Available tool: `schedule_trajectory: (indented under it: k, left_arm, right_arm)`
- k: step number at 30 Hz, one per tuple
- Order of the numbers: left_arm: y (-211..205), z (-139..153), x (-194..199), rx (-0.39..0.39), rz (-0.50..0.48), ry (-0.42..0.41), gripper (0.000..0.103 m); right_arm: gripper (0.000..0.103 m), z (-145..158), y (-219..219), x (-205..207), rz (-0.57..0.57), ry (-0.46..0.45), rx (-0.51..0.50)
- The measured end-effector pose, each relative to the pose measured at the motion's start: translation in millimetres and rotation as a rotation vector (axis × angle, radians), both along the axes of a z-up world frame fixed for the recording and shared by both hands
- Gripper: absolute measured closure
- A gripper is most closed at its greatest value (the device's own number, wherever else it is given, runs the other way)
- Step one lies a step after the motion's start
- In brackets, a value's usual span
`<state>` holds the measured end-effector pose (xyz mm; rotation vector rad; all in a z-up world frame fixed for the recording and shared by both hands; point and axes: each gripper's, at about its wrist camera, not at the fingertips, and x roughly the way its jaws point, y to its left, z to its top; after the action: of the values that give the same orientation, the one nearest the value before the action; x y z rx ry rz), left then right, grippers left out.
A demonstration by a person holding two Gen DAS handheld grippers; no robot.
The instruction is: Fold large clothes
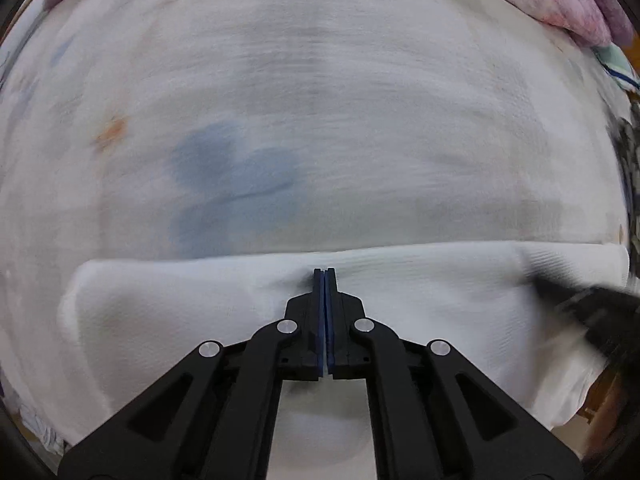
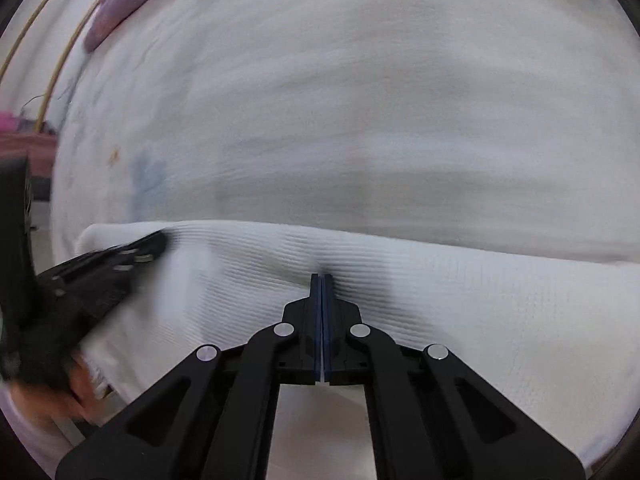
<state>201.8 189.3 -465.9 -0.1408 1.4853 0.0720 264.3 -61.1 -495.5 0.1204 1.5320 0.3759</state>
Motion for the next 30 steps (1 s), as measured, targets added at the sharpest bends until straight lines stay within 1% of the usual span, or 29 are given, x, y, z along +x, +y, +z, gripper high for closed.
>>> schedule_trajectory:
  k: [1, 2, 3, 4, 5, 6, 7, 8, 10, 11, 12, 13, 14, 15, 16, 17, 18, 19, 20, 21, 22, 23, 24, 25, 27, 28, 29, 30]
  left_arm:
    - [17.6, 2.8, -5.6, -0.006, 0.011, -0.006, 0.101]
    - [33.5, 4.7, -9.3, 0.018, 0.022, -0.004, 0.101]
    - [43.9, 7.4, -11.4, 0.052, 0.031, -0.007, 0.101]
    - [59.2, 11.1, -13.5, 0.072, 0.044, -0.012, 0.101]
    - [70.8, 13.3, -14.7, 0.060, 0.061, -0.011, 0.101]
    - [83.0, 17.4, -15.7, 0.055, 0.084, -0.015, 0.101]
    - [87.6, 19.6, -15.9, 0.066, 0.089, -0.020, 0.101]
    - [90.8, 18.4, -15.8, 0.073, 0.079, -0.026, 0.101]
    - [90.7, 2.9, -13.2, 0.073, 0.063, 0.000, 0.101]
    - [88.5, 1.6, -11.7, 0.086, 0.057, -0.002, 0.101]
    - [85.8, 4.1, -10.2, 0.099, 0.056, 0.003, 0.101]
    - [82.7, 13.1, -9.7, 0.105, 0.065, 0.021, 0.101]
    - [76.5, 24.2, -11.5, 0.095, 0.077, 0.016, 0.101]
    - [72.1, 45.0, -21.6, 0.073, 0.081, -0.020, 0.101]
    - [63.2, 54.6, -30.8, 0.070, 0.075, -0.034, 0.101]
    - [61.2, 56.6, -42.3, 0.075, 0.070, -0.023, 0.101]
    - [60.3, 48.7, -57.5, 0.078, 0.082, 0.021, 0.101]
    - [66.9, 38.4, -78.4, 0.067, 0.106, 0.069, 0.101]
    - [70.6, 18.6, -95.4, 0.059, 0.142, 0.155, 0.101]
    - [72.5, 1.1, -115.2, 0.059, 0.171, 0.232, 0.101]
    - [74.7, -4.2, -137.8, 0.050, 0.190, 0.253, 0.101]
    - [73.2, -7.5, -159.1, 0.039, 0.208, 0.259, 0.101]
    - [70.1, -6.5, -174.6, 0.030, 0.214, 0.255, 0.101]
    - [63.9, -3.1, -188.4, 0.037, 0.209, 0.254, 0.101]
    - [59.4, -2.7, -192.9, 0.043, 0.217, 0.278, 0.101]
    - [57.0, 2.4, -185.0, 0.047, 0.228, 0.279, 0.100]
    - [54.3, 8.4, -174.9, 0.038, 0.227, 0.263, 0.100]
    - [48.3, 19.3, -157.5, 0.026, 0.213, 0.212, 0.100]
  right_arm:
    - [0.103, 1.7, -23.3, 0.7, -0.015, -0.007, -0.034]
    - [0.103, 0.9, -39.1, 3.3, -0.040, 0.006, -0.038]
    - [0.103, -0.6, -66.1, 1.4, -0.091, 0.032, -0.009]
    - [0.103, -2.6, -89.5, -6.1, -0.125, 0.058, 0.057]
    - [0.103, -2.0, -111.2, -8.6, -0.163, 0.075, 0.049]
    - [0.103, 2.4, -116.2, -11.4, -0.165, 0.055, -0.021]
    - [0.103, 8.8, -126.5, -13.9, -0.173, 0.034, -0.050]
    - [0.103, 9.1, -134.1, -16.4, -0.196, 0.034, -0.038]
    - [0.103, -0.3, -140.4, -18.9, -0.228, 0.054, -0.044]
    - [0.103, -7.4, -144.9, -21.3, -0.254, 0.082, -0.036]
    - [0.103, -7.6, -146.1, -22.4, -0.289, 0.106, -0.040]
    - [0.103, 1.7, -146.8, -24.3, -0.317, 0.125, -0.061]
    - [0.100, 11.9, -145.0, -24.5, -0.321, 0.115, -0.077]
    - [0.099, 29.7, -141.7, -28.3, -0.312, 0.075, -0.095]
    - [0.099, 40.8, -139.7, -34.0, -0.305, 0.047, -0.109]
    - [0.099, 44.4, -134.1, -42.3, -0.303, 0.045, -0.117]
    - [0.099, 36.1, -134.8, -55.0, -0.296, 0.090, -0.119]
    - [0.099, 22.3, -153.0, -71.9, -0.288, 0.150, -0.132]
    - [0.103, 7.1, -152.7, -87.4, -0.289, 0.201, -0.159]
    - [0.103, -9.0, -155.9, -108.9, -0.306, 0.258, -0.165]
    - [0.103, -14.9, -160.9, -127.8, -0.339, 0.280, -0.127]
    - [0.103, -15.2, -164.3, -149.0, -0.369, 0.306, -0.114]
    - [0.103, -13.5, -164.0, -167.8, -0.369, 0.327, -0.124]
    - [0.103, -15.3, -161.3, -185.0, -0.354, 0.357, -0.143]
    - [0.103, -19.9, -158.0, -204.0, -0.363, 0.385, -0.154]
    - [0.103, -17.6, -151.8, -204.5, -0.373, 0.397, -0.178]
    - [0.096, -13.6, -145.6, -200.4, -0.370, 0.399, -0.189]
    - [0.097, -3.1, -136.2, -194.3, -0.371, 0.380, -0.164]
